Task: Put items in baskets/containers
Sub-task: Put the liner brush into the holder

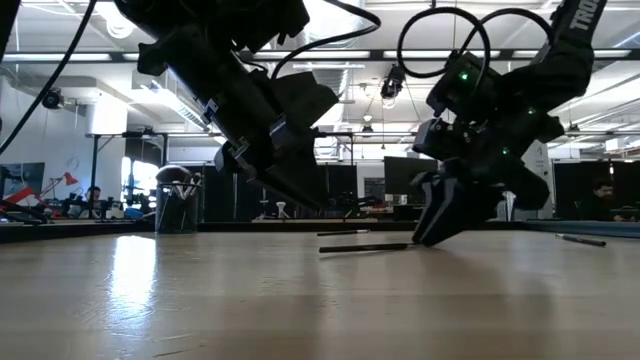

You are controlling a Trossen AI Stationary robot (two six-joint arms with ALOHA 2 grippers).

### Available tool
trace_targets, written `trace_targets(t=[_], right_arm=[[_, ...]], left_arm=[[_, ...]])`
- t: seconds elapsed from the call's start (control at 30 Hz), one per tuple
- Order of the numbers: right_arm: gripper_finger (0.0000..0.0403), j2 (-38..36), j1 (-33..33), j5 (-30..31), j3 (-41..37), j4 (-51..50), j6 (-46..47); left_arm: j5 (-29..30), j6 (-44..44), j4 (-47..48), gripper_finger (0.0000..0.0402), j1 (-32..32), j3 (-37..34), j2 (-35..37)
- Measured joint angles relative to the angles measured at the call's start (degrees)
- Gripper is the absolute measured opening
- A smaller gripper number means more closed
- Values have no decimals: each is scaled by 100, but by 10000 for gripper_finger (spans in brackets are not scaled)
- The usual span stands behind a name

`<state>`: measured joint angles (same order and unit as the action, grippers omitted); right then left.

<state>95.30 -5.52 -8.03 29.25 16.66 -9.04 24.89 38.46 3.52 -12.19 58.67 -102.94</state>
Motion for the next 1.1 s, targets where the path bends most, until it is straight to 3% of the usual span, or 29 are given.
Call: trace_targets(t=[0.47,0.93,1.1], right_arm=[[12,-10,165,-105,112,-88,-272],[8,-209,388,-127,79,1,-36],[8,-160,422,-120,79,88,-40]], left_arm=[[-335,73,12,97,2,-63,0],[-692,373,8,97,0,59,0],[-682,254,418,97,8,54,0]])
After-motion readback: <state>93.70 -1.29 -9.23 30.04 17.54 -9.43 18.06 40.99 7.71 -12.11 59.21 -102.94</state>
